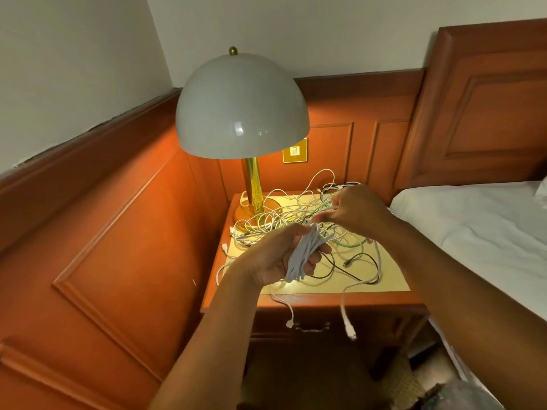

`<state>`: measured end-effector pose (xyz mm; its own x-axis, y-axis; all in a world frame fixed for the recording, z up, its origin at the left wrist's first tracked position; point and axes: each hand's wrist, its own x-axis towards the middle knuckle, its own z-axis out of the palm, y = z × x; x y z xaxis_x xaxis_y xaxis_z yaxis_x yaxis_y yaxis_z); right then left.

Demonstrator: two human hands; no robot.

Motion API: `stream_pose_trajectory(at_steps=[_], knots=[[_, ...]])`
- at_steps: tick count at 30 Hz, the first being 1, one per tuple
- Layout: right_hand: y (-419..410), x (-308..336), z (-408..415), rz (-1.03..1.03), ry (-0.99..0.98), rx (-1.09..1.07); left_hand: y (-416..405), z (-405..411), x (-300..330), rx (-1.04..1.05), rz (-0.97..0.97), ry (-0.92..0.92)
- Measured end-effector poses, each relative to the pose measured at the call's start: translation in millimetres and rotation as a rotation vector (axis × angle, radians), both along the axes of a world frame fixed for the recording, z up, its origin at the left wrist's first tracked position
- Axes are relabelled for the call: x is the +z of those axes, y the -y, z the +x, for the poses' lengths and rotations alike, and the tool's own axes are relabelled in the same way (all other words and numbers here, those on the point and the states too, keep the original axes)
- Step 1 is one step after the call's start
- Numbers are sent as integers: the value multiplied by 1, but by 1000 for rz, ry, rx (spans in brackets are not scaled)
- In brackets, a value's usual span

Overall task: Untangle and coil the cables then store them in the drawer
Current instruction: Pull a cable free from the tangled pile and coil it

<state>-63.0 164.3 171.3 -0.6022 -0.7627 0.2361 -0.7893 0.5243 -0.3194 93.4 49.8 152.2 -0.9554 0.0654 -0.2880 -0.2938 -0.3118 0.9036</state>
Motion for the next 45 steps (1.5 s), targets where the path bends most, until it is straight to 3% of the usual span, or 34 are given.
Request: stream_pose_trajectory(at_steps=[3, 7, 15, 22, 25, 29, 33, 39, 45], knots=[[-1, 2, 12, -32, 178, 94, 0, -11, -18, 81, -49, 62], [-8, -3, 44, 9, 328, 132, -1, -23, -39, 248, 148, 109], [-36, -55, 106, -514, 1218, 59, 18, -35, -31, 423, 387, 57], [-39, -112, 116, -581, 1563, 151, 26, -34, 2, 356, 436, -25], [-37, -125, 110, -439, 1488, 74, 20, -30, 13, 317, 426, -83], [-32, -122, 85, -258, 1222, -124, 11, -19, 22, 235, 383, -162], [-24, -88, 42, -285, 1082, -19, 7, -6, 19, 133, 322, -171], [-6, -8, -10, -230, 597, -89, 6, 2, 5, -43, 118, -64], [0, 40, 6, 64, 327, 83, 1, -11, 0, 8, -25, 84]])
